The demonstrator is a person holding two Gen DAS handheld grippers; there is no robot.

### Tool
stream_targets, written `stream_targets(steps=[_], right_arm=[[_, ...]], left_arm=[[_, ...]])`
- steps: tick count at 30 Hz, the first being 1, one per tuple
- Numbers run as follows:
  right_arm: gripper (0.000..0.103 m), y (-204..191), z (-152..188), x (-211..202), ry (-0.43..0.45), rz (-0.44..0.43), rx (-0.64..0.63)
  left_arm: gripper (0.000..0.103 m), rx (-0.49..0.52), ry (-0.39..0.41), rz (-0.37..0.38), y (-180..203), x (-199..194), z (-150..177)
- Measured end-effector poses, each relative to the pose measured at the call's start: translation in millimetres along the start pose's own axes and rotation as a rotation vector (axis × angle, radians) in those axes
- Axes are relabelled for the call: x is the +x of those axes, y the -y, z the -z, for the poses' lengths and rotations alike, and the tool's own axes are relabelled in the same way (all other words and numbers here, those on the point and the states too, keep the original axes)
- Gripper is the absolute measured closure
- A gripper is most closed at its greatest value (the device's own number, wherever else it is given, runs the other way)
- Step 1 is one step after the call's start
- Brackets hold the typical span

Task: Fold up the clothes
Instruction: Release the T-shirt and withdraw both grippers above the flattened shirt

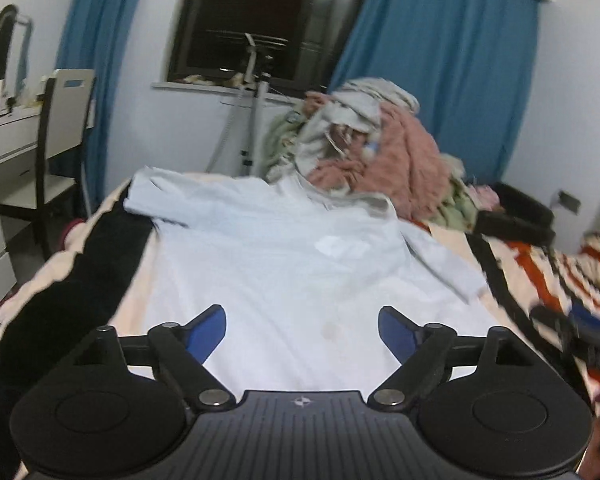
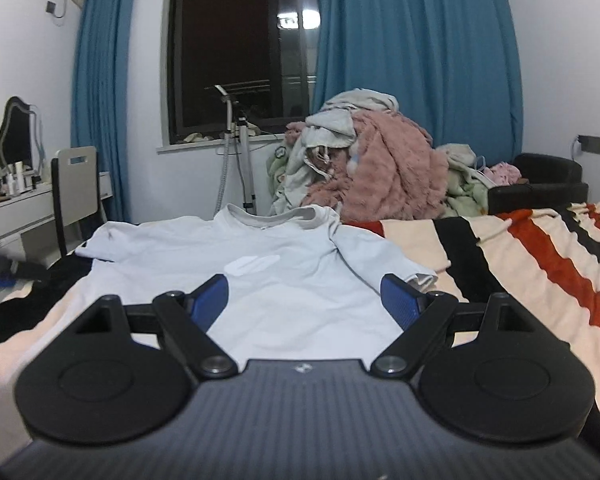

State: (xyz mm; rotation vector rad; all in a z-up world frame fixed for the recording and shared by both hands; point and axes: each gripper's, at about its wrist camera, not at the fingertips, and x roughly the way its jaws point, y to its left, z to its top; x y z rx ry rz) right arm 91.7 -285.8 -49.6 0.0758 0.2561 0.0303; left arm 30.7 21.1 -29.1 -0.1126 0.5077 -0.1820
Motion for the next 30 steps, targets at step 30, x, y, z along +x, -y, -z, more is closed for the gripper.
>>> stream_targets(steps=[30], right_arm=[[0.019, 19.1, 5.3, 26.9, -0.097, 0.059, 0.121]], left_arm=[[0.000, 0.028, -0.031, -0.057, -10.2, 32.9, 19.3]])
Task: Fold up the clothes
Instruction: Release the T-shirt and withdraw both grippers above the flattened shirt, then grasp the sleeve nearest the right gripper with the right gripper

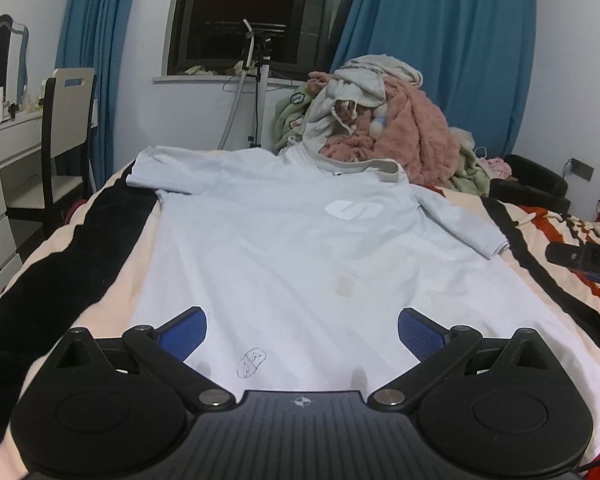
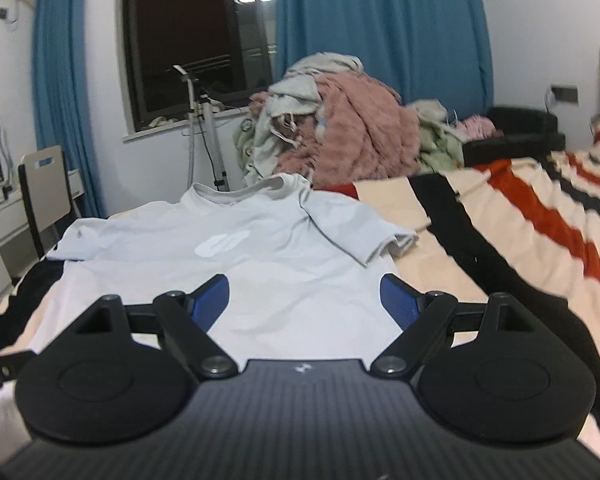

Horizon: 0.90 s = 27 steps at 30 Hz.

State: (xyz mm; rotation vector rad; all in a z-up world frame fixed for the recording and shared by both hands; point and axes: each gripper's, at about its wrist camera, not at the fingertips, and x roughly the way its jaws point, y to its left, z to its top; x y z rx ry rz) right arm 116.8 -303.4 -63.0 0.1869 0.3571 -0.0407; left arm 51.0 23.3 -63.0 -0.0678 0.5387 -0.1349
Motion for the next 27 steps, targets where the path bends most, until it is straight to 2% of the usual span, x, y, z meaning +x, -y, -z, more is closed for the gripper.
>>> stream_targets(steps=[7, 12, 21, 24, 27], right_arm=[[0.019, 15.1, -2.1, 5.4, -0.020, -0.006, 0.088], [0.019, 23.4, -5.9, 11.6, -0.025, -0.009, 0.137], [0.019, 35.9, -17.7, 35.0, -0.014, -0.015, 0.156], [0.023, 52.3, -31.1, 52.5, 0.004, -0.040, 0.206], [0.034, 82.8, -42.9, 76.0, 0.028, -0.046, 0.328]], left_arm=[[0.000, -0.011, 0.007, -0.054, -2.2, 7.6, 3.0], [0.000, -0.028, -0.017, -0.062, -3.8, 15.9, 5.9], [0.000, 0.006, -0.040, -0.070, 3.0, 27.2, 12.3], [0.000, 0.004, -0.043, -0.070, 1.5, 28.9, 13.5], [0.000, 0.001, -0.049, -0.072, 0.4, 30.6, 14.3]])
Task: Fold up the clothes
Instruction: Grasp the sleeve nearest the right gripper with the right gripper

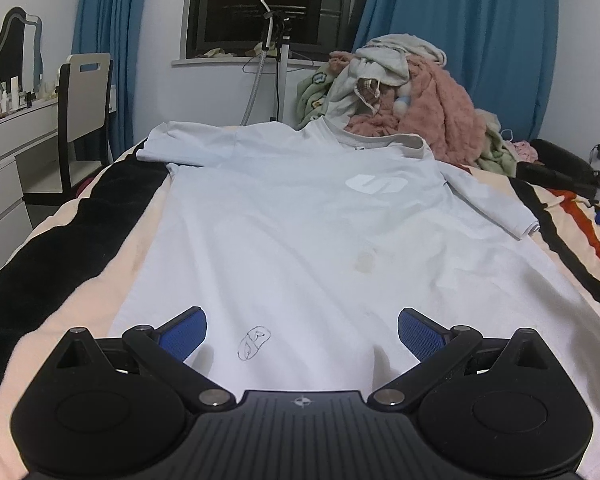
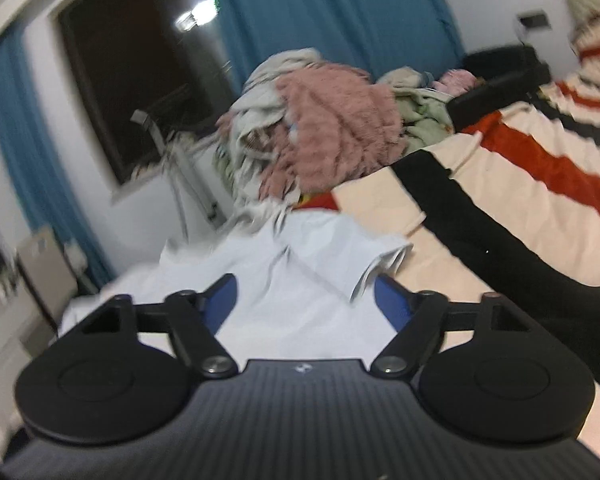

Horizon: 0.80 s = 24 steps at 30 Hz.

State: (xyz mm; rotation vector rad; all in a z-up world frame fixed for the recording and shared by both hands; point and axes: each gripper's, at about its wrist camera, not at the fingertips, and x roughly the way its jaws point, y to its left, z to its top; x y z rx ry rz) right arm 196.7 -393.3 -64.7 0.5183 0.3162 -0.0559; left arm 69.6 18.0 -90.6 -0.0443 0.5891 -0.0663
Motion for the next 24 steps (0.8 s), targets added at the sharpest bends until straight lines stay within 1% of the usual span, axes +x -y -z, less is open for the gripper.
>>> stream_targets(steps=[2, 3, 4, 6, 8, 13, 16, 18, 19, 22, 24], right_arm=[[0.039, 22.1, -11.8, 21.7, 0.001, -0.003, 0.081], [0.042, 32.4, -15.3, 34.0, -0.017, -0.002, 0.104], [0.050, 41.1, -17.5, 45.8, -0.039, 0.001, 0.117], [0.051, 58.5, -20.7, 68.9, -0.083, -0.001, 0.146], [0.051, 72.6, -19.4, 86.6, -0.101, 0.000, 0.167], [0.052, 113.9, -6.4, 133.7, -0.166, -0.019, 0.321], [0.063, 131.6, 0.9, 161.3, -0.200, -0.059, 0.394], [0.075, 133.2, -0.2, 173.6, -0.195, -0.093, 0.409], [0.087, 130.3, -3.5, 177.9, -0.184, -0.112, 0.398], [0.096, 117.0, -17.3, 188.1, -0.143, -0.176, 0.339], [0.097, 107.4, -28.3, 187.0, -0.076, -0.183, 0.270]], left_arm=[[0.000, -0.003, -0.001, 0.002, -1.3, 0.9, 0.6], [0.000, -0.005, -0.001, 0.002, -1.9, 1.4, 1.0], [0.000, -0.008, 0.000, 0.004, -2.1, 2.1, 1.0], [0.000, -0.018, 0.003, 0.012, -2.7, 3.9, 0.7], [0.000, -0.027, 0.003, 0.019, -2.4, 8.5, -0.3], [0.000, -0.043, -0.013, 0.019, -2.1, 24.3, -1.7], [0.000, -0.064, -0.044, 0.033, -4.0, 34.6, -1.5], [0.000, -0.067, -0.057, 0.037, -3.7, 39.1, -1.5], [0.000, -0.067, -0.062, 0.037, -3.4, 40.8, -1.5], [0.000, -0.064, -0.073, 0.040, -2.2, 44.9, -0.5], [0.000, -0.064, -0.084, 0.041, -1.1, 48.9, 1.3]])
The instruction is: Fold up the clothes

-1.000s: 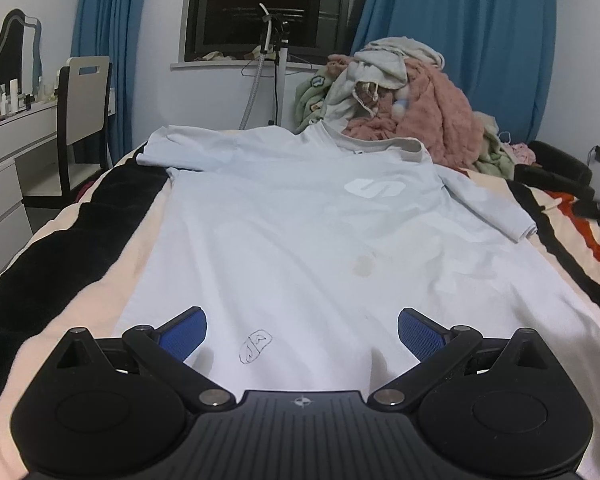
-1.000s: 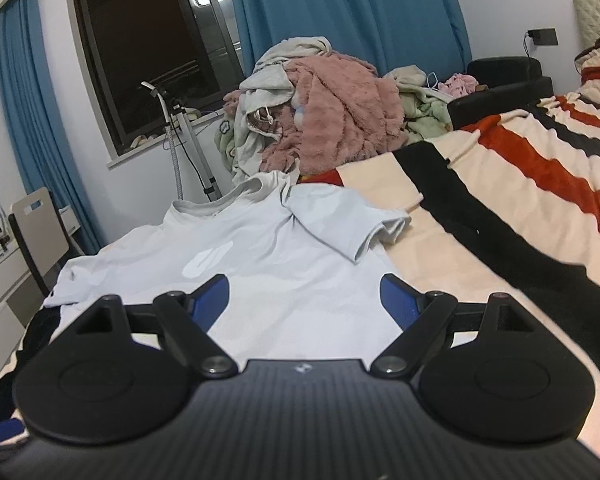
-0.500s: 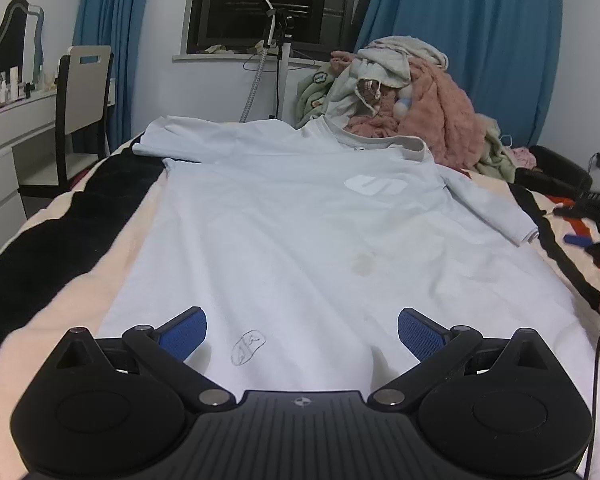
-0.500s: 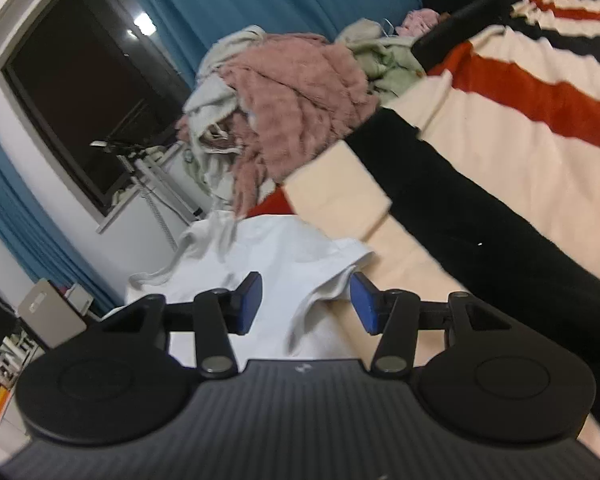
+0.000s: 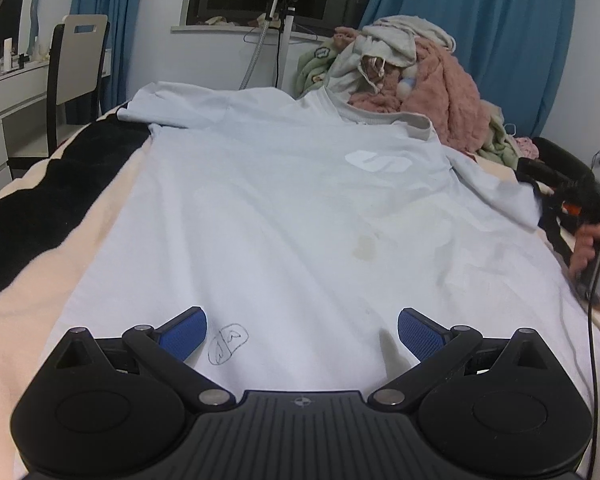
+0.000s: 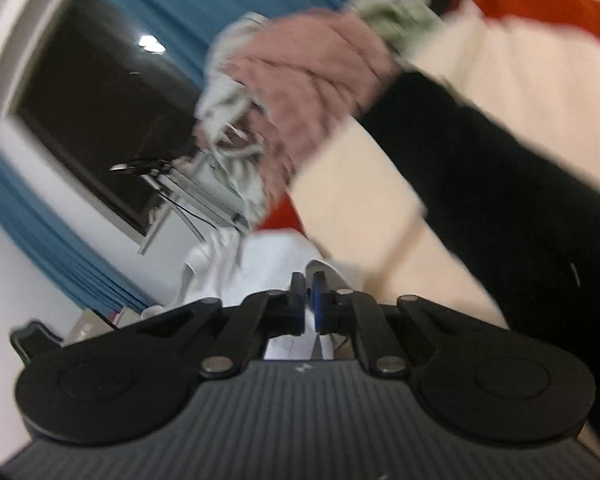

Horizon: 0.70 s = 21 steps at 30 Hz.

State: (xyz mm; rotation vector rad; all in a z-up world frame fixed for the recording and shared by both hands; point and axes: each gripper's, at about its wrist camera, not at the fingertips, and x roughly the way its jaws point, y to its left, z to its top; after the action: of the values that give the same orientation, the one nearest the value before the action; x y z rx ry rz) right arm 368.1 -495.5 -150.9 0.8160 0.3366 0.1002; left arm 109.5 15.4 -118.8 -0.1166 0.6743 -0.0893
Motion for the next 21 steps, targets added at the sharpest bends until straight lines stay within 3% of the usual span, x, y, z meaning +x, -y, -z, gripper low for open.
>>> stream_targets(steps=[9, 12, 16, 21], right_arm=[[0.098, -6.0, -36.8, -34.5, 0.310, 0.006, -0.029], [0.098, -8.7, -45.6, -49.5, 0.403, -0.041, -0.011], [0.098, -24.2, -50.1, -52.4, 0.417, -0.028, -0.071], [0.098, -17.9, -46.0, -38.7, 0.355, 0.096, -0.123]], left_arm=[[0.000, -0.002, -0.028, -0.011, 4.1, 17.8, 2.4], [0.000, 0.002, -0.028, -0.012, 4.3, 18.3, 3.0], [0.000, -0.001, -0.028, -0.012, 3.0, 17.2, 3.0], [0.000, 0.001, -0.029, -0.012, 2.5, 17.2, 3.2]])
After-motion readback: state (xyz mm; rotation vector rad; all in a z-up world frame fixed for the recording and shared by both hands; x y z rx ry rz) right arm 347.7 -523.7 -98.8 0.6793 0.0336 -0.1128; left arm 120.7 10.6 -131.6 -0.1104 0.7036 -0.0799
